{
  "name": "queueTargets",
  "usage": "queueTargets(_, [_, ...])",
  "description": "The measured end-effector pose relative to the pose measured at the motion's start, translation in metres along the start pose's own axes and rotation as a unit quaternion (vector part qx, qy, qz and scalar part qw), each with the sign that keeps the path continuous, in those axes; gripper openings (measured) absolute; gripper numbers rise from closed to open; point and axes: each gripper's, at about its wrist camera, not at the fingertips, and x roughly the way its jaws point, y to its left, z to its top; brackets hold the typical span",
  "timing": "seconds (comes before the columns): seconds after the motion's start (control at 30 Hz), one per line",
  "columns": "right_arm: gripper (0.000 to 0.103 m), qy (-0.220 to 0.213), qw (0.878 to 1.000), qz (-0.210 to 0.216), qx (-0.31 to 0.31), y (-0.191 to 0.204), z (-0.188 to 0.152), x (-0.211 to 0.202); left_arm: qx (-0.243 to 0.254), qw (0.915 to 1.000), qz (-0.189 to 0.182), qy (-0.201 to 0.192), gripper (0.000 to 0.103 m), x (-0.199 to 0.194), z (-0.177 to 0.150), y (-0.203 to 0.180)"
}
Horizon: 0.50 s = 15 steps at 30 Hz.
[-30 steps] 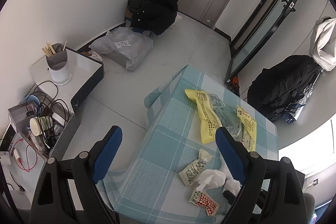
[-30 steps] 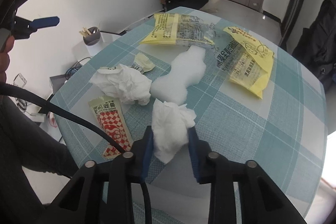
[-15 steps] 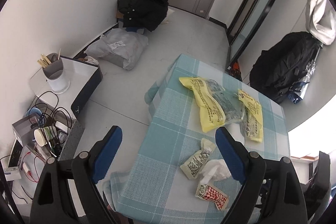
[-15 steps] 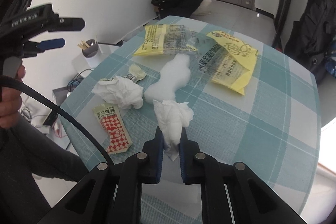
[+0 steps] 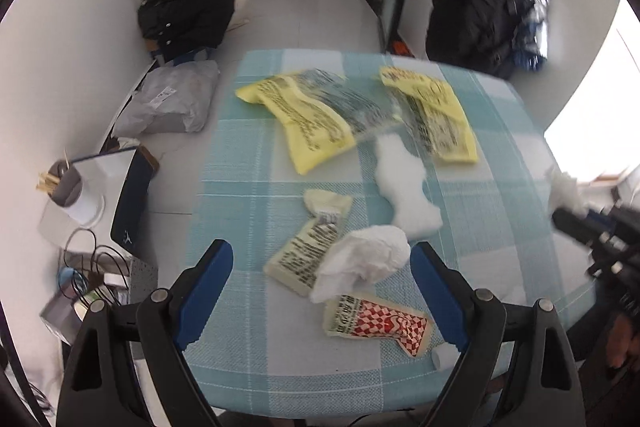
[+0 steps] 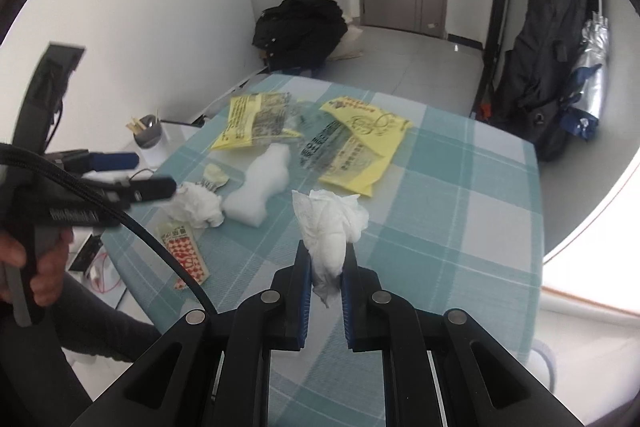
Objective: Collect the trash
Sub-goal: 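Lift the white tissue with the right tool away from the table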
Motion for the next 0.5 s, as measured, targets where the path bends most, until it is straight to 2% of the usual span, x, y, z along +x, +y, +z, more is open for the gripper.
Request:
queueTargets(0.23, [0.012,-0.010,1.000,-0.007,0.025,-0.021,-0.002,-0.014,0.056,0.9964,0.052,0.036,0.088,0.020,-0.002,-0.024])
queueTargets(0.37, [0.012,-0.016,0.999,-0.008,0.034,-0.029,-0.004,-0.021,0.032,0.9971,0.045,0.052,0.088,0.026,-0.001,-0.018])
queueTargets(0.4, [0.012,-0.016,0.999,-0.008,0.037,-0.031,-0.005,-0.021,0.026,0.9974,0.044,0.052,0.084,0.026,-0.001,-0.016])
queueTargets(0.43, [0.012,-0.016,0.999,-0.008,0.040,-0.032,-0.005,-0.022,0.021,0.9975,0.043,0.052,0.073,0.026,0.000,-0.015])
queueTargets(0.5, [0.012,-0.018,0.999,-0.008,0.042,-0.034,-0.006,-0.025,0.014,0.9978,0.033,0.056,0.059,0.024,0.000,-0.013])
